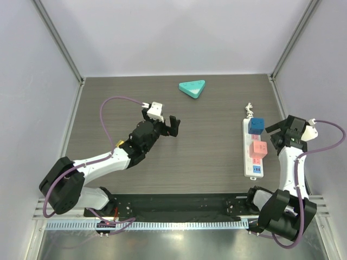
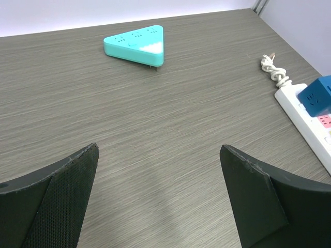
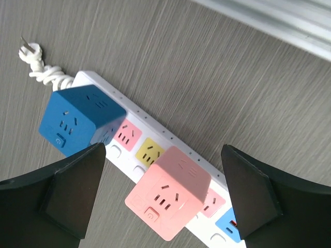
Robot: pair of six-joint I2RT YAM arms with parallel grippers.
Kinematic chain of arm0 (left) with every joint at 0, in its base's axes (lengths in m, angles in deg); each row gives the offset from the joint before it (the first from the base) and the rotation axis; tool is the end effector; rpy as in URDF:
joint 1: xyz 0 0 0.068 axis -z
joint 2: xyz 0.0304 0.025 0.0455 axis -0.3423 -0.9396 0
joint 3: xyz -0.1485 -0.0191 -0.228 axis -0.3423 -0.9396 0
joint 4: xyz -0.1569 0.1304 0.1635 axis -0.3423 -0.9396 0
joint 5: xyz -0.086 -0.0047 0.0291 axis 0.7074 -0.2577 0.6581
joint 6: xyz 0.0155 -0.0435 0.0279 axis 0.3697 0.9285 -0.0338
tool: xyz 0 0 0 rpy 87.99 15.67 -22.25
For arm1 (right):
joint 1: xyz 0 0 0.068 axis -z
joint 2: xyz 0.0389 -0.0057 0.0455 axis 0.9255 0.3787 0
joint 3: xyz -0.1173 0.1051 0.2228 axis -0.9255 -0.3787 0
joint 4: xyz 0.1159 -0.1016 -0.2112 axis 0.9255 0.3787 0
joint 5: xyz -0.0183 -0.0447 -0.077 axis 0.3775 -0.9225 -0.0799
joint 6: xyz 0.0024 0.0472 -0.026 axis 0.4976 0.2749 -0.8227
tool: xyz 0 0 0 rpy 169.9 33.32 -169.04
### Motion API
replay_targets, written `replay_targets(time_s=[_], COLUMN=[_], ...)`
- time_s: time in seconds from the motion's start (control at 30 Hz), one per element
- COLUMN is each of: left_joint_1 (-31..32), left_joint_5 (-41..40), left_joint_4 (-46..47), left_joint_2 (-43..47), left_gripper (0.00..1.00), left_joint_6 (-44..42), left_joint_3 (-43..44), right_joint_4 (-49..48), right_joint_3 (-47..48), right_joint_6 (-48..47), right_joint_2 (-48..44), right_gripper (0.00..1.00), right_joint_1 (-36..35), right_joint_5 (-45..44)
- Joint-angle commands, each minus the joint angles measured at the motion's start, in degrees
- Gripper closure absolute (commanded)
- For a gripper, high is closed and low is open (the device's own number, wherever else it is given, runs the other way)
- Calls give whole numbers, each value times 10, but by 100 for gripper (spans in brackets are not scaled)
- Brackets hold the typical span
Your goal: Pull the plug off the socket
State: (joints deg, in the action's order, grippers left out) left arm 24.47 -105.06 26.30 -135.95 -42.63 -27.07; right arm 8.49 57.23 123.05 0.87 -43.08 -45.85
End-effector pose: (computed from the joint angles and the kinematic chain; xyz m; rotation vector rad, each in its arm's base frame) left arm 0.2188 -0.1996 0.2590 0.2093 1.6766 -0.5181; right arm 0.1866 -0.0934 0.2570 1.3433 1.9499 -0.1111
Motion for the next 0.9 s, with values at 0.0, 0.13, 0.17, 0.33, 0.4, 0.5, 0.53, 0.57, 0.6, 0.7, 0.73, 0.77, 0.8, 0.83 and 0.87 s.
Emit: replay_targets(time_s=[0.0, 0.13, 0.17, 0.33, 0.4, 0.5, 0.53, 0.57, 0.6, 0.7, 0.73, 0.77, 0.8, 0.83, 0.87], left_joint_1=[-4, -5, -5, -6, -7, -8, -8, -8, -9, -9, -9, -9, -10, -9, -10], left_joint_5=[4, 4, 3, 0, 1, 3, 3, 3, 3, 3, 5, 6, 5, 6, 7], left_joint_4=[29, 26, 26, 23, 21, 18, 18, 18, 17, 14, 14, 14, 13, 11, 11], left_joint_2=[12, 11, 10, 5, 1, -5, -7, -8, -10, -13, -17, -18, -19, -23, -25], left_gripper=[0, 0, 0, 0, 0, 0, 1, 0, 0, 0, 0, 0, 0, 0, 0], left_joint_6=[-6, -6, -6, -7, -7, -6, -7, -7, -7, -8, -7, -8, -8, -7, -7], left_joint_3=[9, 11, 11, 13, 16, 20, 21, 22, 22, 27, 28, 29, 30, 32, 34], right_joint_4=[-52, -82, -86, -128, -140, -154, -160, -166, -173, -181, -182, -185, -190, -192, -194], right_joint_3=[-18, -39, -43, -70, -76, -83, -87, -92, -100, -116, -120, -125, -134, -138, -142], right_joint_6=[29, 40, 42, 46, 42, 35, 33, 33, 33, 35, 38, 40, 43, 46, 47], right_joint_2=[5, 15, 23, 57, 76, 96, 100, 102, 103, 102, 98, 94, 92, 87, 86], right_gripper=[0, 1, 1, 2, 3, 3, 4, 4, 5, 5, 5, 6, 7, 7, 8], right_joint_1=[4, 12, 14, 33, 33, 33, 33, 33, 32, 33, 32, 33, 33, 33, 32], right_joint_5=[38, 22, 24, 67, 78, 98, 105, 107, 134, 156, 160, 166, 179, 185, 194])
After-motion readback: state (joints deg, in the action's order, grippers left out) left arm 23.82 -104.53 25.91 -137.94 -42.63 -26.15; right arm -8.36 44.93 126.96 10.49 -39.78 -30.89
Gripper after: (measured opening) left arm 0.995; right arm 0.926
